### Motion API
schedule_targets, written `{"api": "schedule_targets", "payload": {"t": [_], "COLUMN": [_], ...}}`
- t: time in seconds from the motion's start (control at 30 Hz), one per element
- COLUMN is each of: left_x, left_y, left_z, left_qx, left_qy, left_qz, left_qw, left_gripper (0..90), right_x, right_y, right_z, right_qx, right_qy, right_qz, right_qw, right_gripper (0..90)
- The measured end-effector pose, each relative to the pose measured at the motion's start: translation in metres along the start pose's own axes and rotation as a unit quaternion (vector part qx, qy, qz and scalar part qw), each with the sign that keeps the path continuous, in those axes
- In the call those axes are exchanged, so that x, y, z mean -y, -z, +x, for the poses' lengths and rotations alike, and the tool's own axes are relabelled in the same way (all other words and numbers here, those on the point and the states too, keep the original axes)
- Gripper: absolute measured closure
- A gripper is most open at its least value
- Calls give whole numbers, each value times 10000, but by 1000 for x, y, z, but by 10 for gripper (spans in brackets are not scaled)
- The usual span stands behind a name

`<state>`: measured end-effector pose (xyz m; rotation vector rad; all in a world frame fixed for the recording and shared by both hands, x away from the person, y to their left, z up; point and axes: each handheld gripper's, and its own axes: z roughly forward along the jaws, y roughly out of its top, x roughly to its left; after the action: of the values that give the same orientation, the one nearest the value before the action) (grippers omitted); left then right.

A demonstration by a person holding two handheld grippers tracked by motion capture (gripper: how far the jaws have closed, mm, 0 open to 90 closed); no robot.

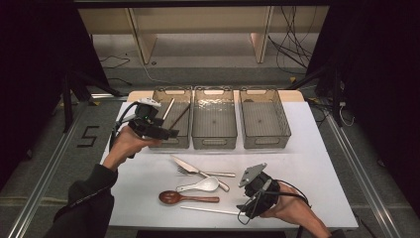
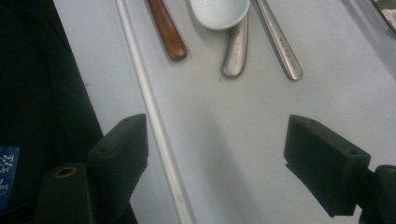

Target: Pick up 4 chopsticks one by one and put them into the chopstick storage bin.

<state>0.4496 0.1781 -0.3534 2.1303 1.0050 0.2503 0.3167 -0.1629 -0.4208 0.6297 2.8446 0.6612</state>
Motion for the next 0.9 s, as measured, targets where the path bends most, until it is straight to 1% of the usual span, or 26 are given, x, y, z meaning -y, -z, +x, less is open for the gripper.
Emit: {"api": "schedule_targets", "payload": {"t": [0.03,0.13,0.2,0.33,0.43,0.53,0.63,0.67,0.73,0.77,0.8,0.83,0.87,0.9], "left_x": [3,12,18,28,35,43,49,51,55,57,58,60,61,63], "left_y": [2,4,4,1,1,1,1,2,3,4,5,5,6,6], "left_z": [-3,-14,-21,-33,-41,-48,-55,-56,-59,-60,-61,-62,-62,-63], "left_qx": [27,83,118,224,298,321,309,299,340,339,347,356,361,376], "left_qy": [-33,-122,-194,-289,-360,-429,-539,-559,-562,-576,-582,-564,-579,-576], "left_qz": [-10,-62,-47,-50,-67,-89,-99,-111,-145,-155,-169,-190,-198,-210], "left_qw": [10000,9999,9997,9993,9989,9985,9980,9979,9977,9976,9976,9976,9975,9974], "left_gripper": [186,184,180,172,165,163,162,160,160,160,159,159,159,159], "right_x": [-1,-1,-2,-4,-5,-5,-6,-6,-6,-6,-6,-7,-7,-6], "right_y": [0,-1,-2,-6,-8,-10,-11,-12,-13,-14,-16,-16,-18,-20], "right_z": [1,1,2,4,5,6,6,6,6,7,7,7,8,7], "right_qx": [-8,-12,-23,-41,-72,-77,-125,-135,-167,-190,-194,-222,-225,-217], "right_qy": [-63,-9,-50,71,105,94,119,175,196,130,166,155,127,233], "right_qz": [25,72,118,201,307,354,460,470,515,534,551,631,655,661], "right_qw": [10000,10000,9999,9998,9994,9993,9988,9986,9983,9983,9982,9976,9975,9973], "right_gripper": [229,231,233,240,247,255,267,273,289,293,298,306,315,328]}}
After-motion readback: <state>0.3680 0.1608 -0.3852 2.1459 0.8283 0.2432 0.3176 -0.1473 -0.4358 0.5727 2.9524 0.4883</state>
